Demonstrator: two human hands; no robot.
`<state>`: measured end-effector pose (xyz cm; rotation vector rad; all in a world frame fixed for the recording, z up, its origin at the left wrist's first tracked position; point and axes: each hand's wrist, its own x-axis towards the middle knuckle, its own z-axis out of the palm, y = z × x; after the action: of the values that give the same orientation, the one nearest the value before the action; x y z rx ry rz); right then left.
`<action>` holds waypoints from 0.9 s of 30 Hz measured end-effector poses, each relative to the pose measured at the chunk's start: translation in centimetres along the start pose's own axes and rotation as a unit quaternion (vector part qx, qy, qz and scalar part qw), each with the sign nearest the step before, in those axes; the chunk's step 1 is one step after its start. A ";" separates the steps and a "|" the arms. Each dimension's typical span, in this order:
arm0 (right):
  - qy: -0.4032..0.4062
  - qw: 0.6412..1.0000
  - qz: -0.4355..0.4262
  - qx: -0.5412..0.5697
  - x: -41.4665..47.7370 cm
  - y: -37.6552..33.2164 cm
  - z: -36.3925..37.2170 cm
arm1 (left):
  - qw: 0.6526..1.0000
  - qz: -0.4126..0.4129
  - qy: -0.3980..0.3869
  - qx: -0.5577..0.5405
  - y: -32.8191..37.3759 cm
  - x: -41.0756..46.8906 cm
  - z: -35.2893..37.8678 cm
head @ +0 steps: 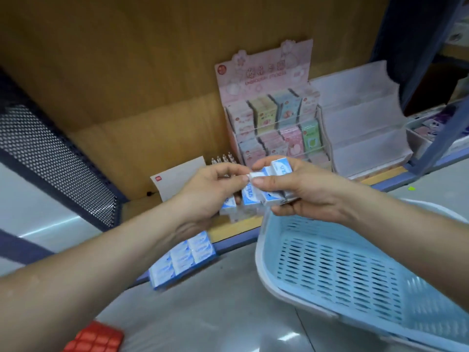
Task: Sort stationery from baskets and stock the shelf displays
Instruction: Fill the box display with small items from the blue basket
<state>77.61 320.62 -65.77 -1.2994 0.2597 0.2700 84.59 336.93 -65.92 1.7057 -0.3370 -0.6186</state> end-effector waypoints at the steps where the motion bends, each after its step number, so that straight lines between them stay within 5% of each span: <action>1: -0.011 0.999 0.002 -0.030 0.8 -0.6 1.0 | 1.000 0.002 0.027 -0.016 0.0 -0.4 -1.0; 6: -0.059 0.991 0.003 -0.117 5.3 -2.2 5.7 | 0.974 0.040 0.201 -0.093 -1.5 -2.0 -5.9; 11: -0.020 0.996 0.024 -0.086 9.4 0.3 11.0 | 0.890 0.038 0.382 -0.245 -5.2 -3.5 -9.5; 15: 0.030 0.997 0.067 -0.035 11.1 6.4 14.7 | 0.846 -0.006 0.439 -0.301 -11.2 -4.5 -10.5; 20: 0.085 0.987 0.119 0.062 12.7 13.6 16.0 | 0.839 -0.134 0.450 -0.274 -18.6 -5.6 -10.9; 27: 0.129 0.982 0.126 0.064 14.8 19.0 16.1 | 0.814 -0.185 0.521 -0.179 -24.6 -4.2 -12.5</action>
<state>85.62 341.67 -84.04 -1.1730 0.6553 0.2940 85.62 354.97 -87.19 1.4951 0.8634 0.0643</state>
